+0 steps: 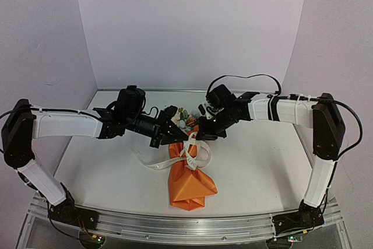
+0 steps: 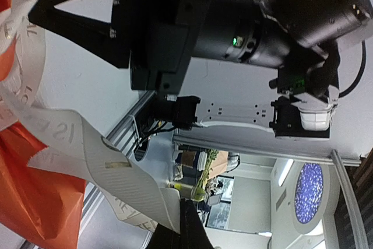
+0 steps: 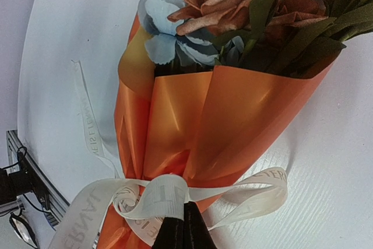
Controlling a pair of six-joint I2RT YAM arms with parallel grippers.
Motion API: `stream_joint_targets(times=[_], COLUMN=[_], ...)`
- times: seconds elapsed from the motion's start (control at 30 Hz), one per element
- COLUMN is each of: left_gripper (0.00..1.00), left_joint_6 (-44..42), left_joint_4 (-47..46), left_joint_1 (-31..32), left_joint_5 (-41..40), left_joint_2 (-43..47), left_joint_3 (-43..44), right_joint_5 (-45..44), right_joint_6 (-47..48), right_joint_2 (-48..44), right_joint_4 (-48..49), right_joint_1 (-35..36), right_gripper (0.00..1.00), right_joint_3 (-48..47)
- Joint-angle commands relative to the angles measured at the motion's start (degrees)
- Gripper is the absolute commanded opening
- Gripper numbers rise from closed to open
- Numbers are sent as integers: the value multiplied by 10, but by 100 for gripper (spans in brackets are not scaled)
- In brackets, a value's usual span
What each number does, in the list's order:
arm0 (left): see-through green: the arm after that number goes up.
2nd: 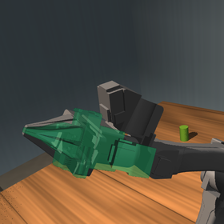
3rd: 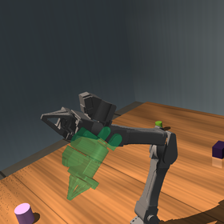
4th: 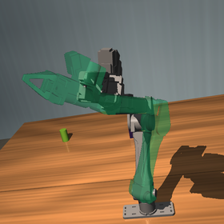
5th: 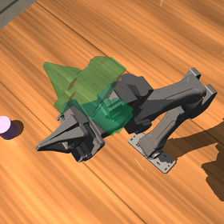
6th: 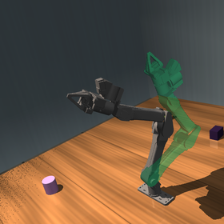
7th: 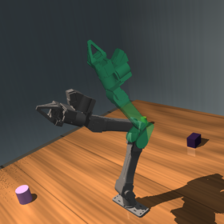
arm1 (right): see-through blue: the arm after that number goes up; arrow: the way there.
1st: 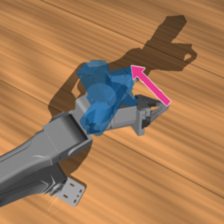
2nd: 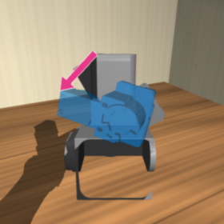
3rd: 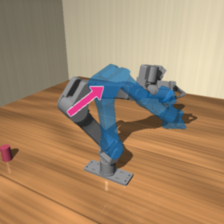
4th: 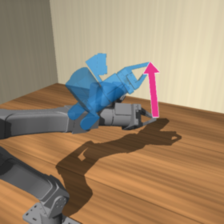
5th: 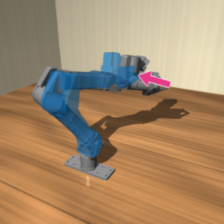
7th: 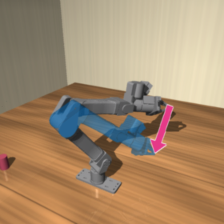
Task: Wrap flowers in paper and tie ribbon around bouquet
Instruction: Cross the half-tied ribbon over the folded bouquet.
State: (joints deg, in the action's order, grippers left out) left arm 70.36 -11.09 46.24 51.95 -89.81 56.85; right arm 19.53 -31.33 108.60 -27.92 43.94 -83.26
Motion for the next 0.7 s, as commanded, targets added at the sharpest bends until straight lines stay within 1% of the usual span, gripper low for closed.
stream_joint_targets(times=[0.0,0.07,0.13,0.17,0.2,0.3,0.33,0.37,0.47,0.6,0.67], left_gripper=[0,1,2,2,2,1,0,0,0,2,4], left_joint_6=[90,53,12,15,29,102,116,113,71,61,53], left_joint_4=[-126,-91,-52,-58,-78,-204,-222,-223,-163,-151,-146], left_joint_1=[-1,4,11,14,16,19,23,30,60,79,84], left_joint_5=[-53,-32,-40,-49,-55,-68,-74,-77,-86,-97,-100], left_joint_2=[-19,-38,-43,-45,-47,-54,-58,-63,-77,-94,-98], left_joint_3=[5,30,41,31,19,-15,-16,-8,27,15,3], right_joint_5=[14,25,35,40,43,46,46,46,53,62,62], right_joint_6=[0,-1,2,4,5,13,16,18,21,22,22], right_joint_2=[1,2,4,5,6,4,3,4,8,13,10], right_joint_4=[-1,-1,-5,-6,-6,-12,-13,-16,-19,-23,-23], right_joint_1=[-6,-10,-12,-12,-13,-13,-13,-14,-15,-16,-16], right_gripper=[0,0,0,0,0,0,0,0,0,0,0], right_joint_3=[-28,-32,-37,-39,-39,-38,-38,-38,-40,-44,-42])
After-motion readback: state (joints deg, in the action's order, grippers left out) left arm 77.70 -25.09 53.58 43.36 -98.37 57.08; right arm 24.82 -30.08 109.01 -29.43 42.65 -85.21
